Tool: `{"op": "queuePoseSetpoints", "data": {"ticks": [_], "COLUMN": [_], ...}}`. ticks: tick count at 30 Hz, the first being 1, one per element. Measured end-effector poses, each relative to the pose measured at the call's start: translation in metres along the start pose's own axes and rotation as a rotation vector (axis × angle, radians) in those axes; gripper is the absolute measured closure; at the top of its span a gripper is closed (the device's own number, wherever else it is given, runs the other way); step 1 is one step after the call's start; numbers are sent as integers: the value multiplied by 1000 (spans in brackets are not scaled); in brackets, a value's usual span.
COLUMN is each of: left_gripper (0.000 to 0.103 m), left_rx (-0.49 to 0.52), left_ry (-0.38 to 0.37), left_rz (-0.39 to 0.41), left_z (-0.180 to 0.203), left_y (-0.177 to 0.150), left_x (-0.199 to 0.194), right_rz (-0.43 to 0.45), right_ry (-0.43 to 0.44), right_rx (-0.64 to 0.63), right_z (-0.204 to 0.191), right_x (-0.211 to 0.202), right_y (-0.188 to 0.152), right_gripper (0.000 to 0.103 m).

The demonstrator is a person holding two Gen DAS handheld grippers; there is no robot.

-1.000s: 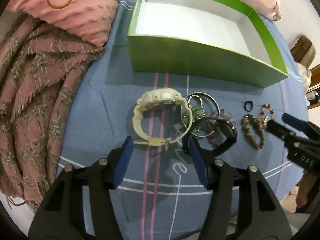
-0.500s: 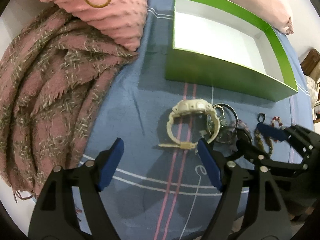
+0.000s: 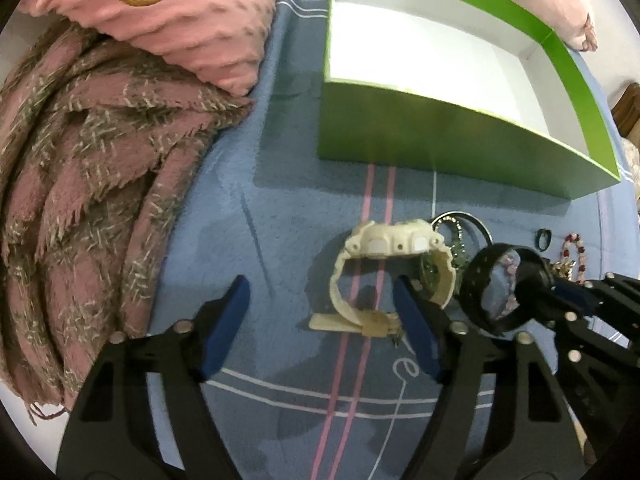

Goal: Organize jewelry
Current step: 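Close the left tool on the cream watch while the right tool grasps the black-strap watch, then lift and carry both watches over the green box with both tools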

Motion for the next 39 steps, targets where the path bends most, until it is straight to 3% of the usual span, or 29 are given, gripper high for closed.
{"op": "queuePoseSetpoints", "data": {"ticks": [2,3,7,19,20,22,24,30,32,33,37,39], "left_gripper": [53,66,88,92,90,69,62,61,67,80,94,96], "left_rx": [2,2,-6,-31,-30,-26,-12,16,36,40,34,23], "left_ry": [-4,-11,-12,-69,-71,-68,-58,-39,-26,-26,4,-16], "left_rz": [-12,-17,-11,30,30,26,31,34,33,30,32,27], "left_z": [2,4,9,-21,-21,-25,-21,-16,-13,-12,-13,-18], "left_y": [-1,-1,0,-13,-14,-15,-11,3,7,9,17,20], "left_x": [3,6,9,-24,-24,-22,-20,-3,0,1,5,7], "right_rz": [6,8,13,33,32,30,29,28,29,29,33,35], "right_ry": [1,3,5,8,10,12,12,12,12,11,9,8], "right_rx": [1,2,11,38,41,46,51,63,64,64,65,65], "right_z": [1,-1,-4,9,10,11,11,14,15,15,16,16], "right_x": [-2,-5,-10,-25,-26,-26,-24,-25,-26,-26,-29,-31], "right_y": [0,0,-10,-20,-22,-23,-23,-24,-24,-24,-23,-23], "right_gripper": [93,93,93,93,93,93,93,93,93,93,93,93]}}
Point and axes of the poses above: each gripper's, at about its wrist camera, not at the fingertips, and x roughly the way its jaws point, z to its right, y to its top, the point moved 5 cm from there along x, roughly the way its jaws point, and after that the axes turned 3 degrees about -z, right-handed, at the moved point
